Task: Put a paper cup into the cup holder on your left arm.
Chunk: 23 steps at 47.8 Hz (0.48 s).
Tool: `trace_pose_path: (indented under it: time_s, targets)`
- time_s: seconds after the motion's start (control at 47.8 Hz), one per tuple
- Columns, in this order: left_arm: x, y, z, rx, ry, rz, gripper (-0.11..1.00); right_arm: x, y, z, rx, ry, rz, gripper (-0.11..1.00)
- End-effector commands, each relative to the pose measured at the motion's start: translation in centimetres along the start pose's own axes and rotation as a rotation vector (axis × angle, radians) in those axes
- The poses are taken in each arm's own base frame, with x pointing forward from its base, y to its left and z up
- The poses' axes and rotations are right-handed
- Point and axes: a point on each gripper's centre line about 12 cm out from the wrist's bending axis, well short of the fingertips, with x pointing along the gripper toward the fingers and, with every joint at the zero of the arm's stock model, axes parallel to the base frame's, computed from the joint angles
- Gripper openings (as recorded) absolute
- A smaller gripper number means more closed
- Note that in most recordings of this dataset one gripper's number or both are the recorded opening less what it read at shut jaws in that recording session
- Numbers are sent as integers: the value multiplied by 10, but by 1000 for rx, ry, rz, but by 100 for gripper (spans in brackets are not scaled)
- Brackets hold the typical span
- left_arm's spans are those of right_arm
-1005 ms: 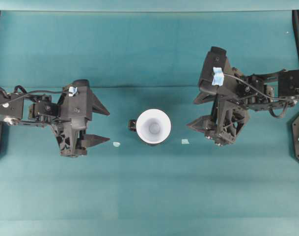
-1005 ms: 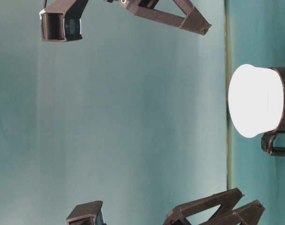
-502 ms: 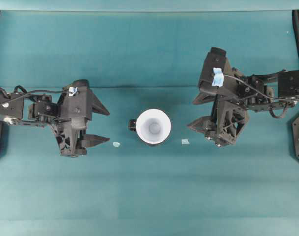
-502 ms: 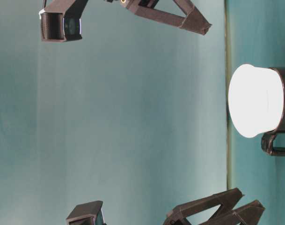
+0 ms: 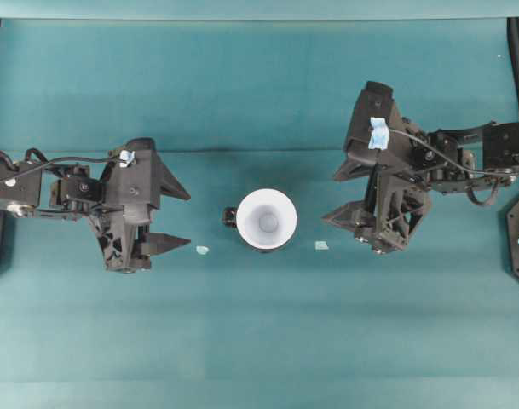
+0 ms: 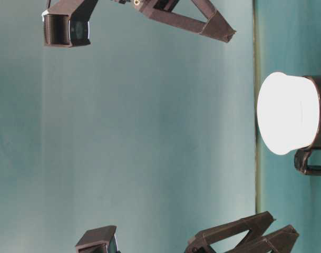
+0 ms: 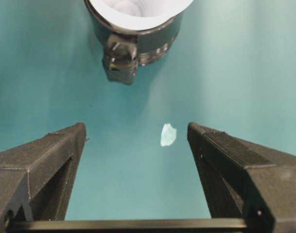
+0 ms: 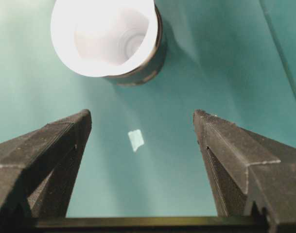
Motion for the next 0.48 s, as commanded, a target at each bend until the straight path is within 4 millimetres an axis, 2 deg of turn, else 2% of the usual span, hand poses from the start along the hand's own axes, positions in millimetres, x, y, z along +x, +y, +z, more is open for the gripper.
trace_pose_path:
  time_s: [0.0, 0.46]
  targets:
    - [-1, 0, 7, 0, -25, 1, 88, -5, 3, 5, -3, -26, 10, 90]
    - [1, 1, 7, -1, -20, 2, 88, -4, 3, 5, 1, -24, 9, 90]
